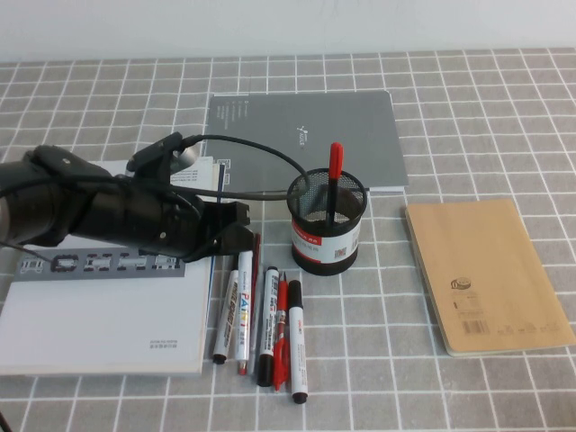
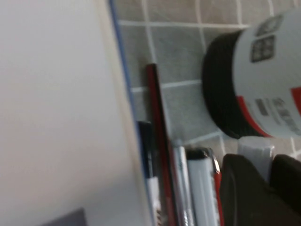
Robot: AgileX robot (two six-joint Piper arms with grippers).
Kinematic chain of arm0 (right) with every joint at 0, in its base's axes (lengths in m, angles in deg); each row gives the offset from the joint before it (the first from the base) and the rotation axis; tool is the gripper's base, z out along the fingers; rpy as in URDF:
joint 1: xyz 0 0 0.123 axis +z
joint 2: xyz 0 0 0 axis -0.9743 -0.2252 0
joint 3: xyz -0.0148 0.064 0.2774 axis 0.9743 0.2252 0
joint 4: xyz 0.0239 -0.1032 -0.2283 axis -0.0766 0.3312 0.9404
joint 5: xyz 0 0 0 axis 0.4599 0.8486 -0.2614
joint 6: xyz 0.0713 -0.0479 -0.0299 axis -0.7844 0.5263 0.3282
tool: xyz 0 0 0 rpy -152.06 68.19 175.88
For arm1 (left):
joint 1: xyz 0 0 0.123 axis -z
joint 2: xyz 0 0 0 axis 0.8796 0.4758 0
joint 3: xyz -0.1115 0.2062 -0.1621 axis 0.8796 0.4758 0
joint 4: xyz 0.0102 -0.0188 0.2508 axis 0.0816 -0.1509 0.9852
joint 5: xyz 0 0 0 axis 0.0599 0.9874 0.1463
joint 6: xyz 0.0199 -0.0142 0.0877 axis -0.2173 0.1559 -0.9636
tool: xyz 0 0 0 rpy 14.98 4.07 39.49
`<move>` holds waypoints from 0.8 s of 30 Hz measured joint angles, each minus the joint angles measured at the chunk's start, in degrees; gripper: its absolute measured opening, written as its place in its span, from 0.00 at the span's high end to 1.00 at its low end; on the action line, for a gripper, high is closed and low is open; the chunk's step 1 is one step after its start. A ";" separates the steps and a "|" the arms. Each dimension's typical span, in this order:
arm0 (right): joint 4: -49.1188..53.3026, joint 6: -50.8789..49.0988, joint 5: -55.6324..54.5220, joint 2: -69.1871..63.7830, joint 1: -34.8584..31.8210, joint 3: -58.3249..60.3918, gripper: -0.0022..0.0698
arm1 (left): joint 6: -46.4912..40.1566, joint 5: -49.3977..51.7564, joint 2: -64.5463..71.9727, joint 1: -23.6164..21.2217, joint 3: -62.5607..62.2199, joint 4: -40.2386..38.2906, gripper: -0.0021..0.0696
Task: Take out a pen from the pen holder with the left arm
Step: 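Take a marker out of the pen holder and lay it on the table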
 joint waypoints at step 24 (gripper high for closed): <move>0.00 0.00 0.00 0.00 0.00 0.00 0.99 | 11.69 -27.88 -20.31 10.09 6.53 27.69 0.63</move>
